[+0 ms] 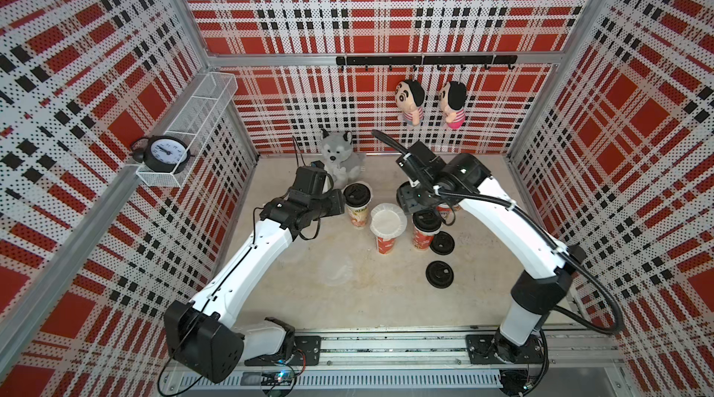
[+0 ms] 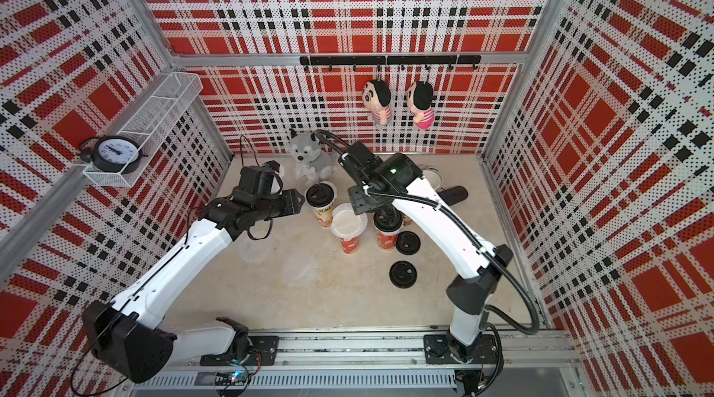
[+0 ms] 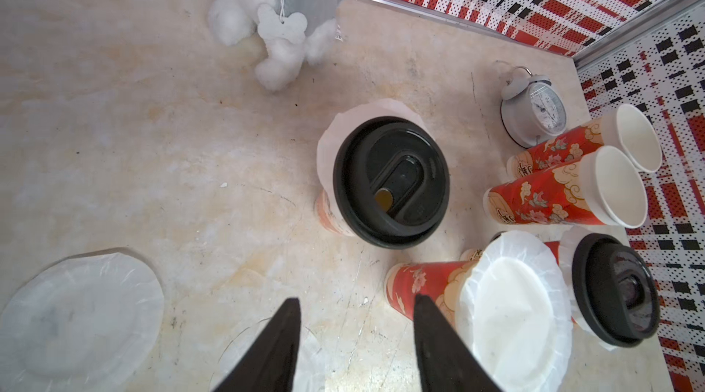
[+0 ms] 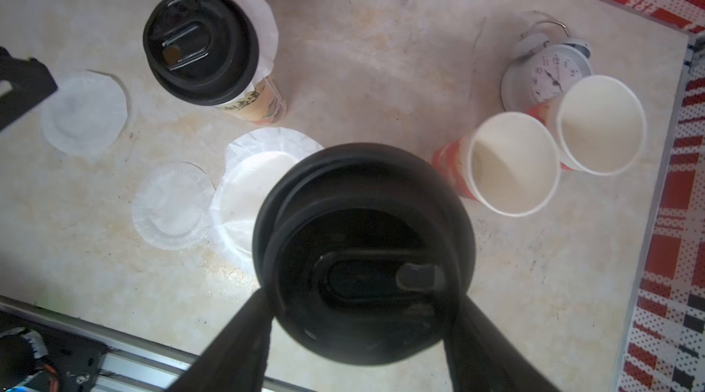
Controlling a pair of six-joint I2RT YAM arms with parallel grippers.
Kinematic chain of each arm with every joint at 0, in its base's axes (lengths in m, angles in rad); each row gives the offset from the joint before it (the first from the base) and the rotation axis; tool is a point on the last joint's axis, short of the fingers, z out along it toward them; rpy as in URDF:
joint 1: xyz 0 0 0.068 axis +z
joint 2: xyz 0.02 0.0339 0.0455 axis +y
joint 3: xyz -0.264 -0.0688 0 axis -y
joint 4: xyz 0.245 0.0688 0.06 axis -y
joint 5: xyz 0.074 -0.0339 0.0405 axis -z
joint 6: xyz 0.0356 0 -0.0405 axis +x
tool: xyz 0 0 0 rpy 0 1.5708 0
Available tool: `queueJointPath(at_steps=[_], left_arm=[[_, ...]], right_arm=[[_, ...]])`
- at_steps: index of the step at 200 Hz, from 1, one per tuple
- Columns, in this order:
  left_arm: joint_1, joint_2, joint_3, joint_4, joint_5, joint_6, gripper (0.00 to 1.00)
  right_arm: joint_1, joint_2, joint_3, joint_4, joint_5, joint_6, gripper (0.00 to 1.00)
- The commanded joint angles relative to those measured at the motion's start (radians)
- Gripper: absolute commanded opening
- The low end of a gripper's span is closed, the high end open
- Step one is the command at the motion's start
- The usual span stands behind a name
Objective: Put the leak-proof paper on the milk tea cups
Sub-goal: Place the cup lid on the cup.
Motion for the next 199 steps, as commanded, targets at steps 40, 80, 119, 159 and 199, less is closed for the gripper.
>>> queueJointPath(at_steps=[40,80,119,159,199], left_arm=[[0.038,-0.037,-0.018,-0.006,0.028,0.035,0.52],[0.042,-0.041,-0.028,-0.006,0.034,0.036,0.51],[0.043,-0.04,-0.03,-0.006,0.036,0.036,0.51],[0.045,-0.041,-0.031,-0.006,0.037,0.039,0.51],[0.047,-0.037,-0.031,-0.006,0.039,0.039,0.51]], right_arm=[[0.075,0.18,0.128,-0.076,-0.058,-0.074,0.69],[0.077,0.214,0.123,-0.077,-0.069,-0.082,0.68],[0.078,0.205,0.077,-0.05,-0.074,-0.082,0.68],[0.078,0.206,0.046,-0.026,-0.105,-0.08,0.68],[0.077,0.214,0.045,-0.022,-0.109,-0.079,0.68]])
